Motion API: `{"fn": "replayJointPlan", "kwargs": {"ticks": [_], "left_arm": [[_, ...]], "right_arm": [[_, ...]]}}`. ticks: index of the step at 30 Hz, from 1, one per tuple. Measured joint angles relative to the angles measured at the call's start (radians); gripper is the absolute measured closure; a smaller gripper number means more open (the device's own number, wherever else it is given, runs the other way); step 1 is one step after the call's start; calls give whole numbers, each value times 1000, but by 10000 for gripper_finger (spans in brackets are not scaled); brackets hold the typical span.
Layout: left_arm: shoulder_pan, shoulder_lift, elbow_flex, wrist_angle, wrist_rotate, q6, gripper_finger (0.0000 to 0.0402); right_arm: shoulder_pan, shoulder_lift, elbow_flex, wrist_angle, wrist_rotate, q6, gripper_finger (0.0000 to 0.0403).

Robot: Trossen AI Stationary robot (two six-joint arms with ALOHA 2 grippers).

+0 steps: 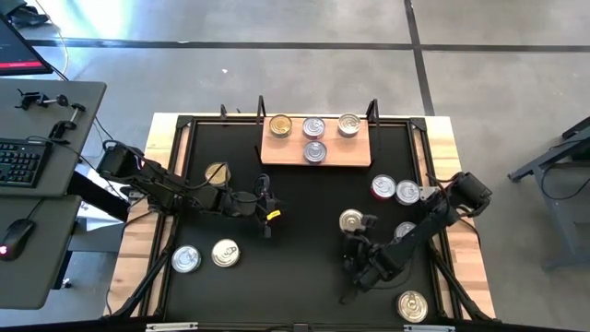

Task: Stack canned seafood by type on shelf
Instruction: Align the blue tuna can with the other blue tuna can on the shelf

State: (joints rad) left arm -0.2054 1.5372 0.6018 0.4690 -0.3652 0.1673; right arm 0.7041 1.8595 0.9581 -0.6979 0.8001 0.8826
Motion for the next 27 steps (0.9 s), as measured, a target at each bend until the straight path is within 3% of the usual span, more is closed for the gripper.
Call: {"fn": "replayJointPlan", "kwargs": {"ticks": [5, 19, 27], "left_arm": [[0, 0, 0, 0, 0, 0, 348], [0, 0, 0, 0, 0, 0, 348], [0, 0, 0, 0, 0, 0, 348]], "right_arm": [[9, 0, 0, -6, 2, -135, 398], [-10, 10, 134, -250, -52, -138, 403], [-27, -5, 136, -242, 2, -132, 402]]}}
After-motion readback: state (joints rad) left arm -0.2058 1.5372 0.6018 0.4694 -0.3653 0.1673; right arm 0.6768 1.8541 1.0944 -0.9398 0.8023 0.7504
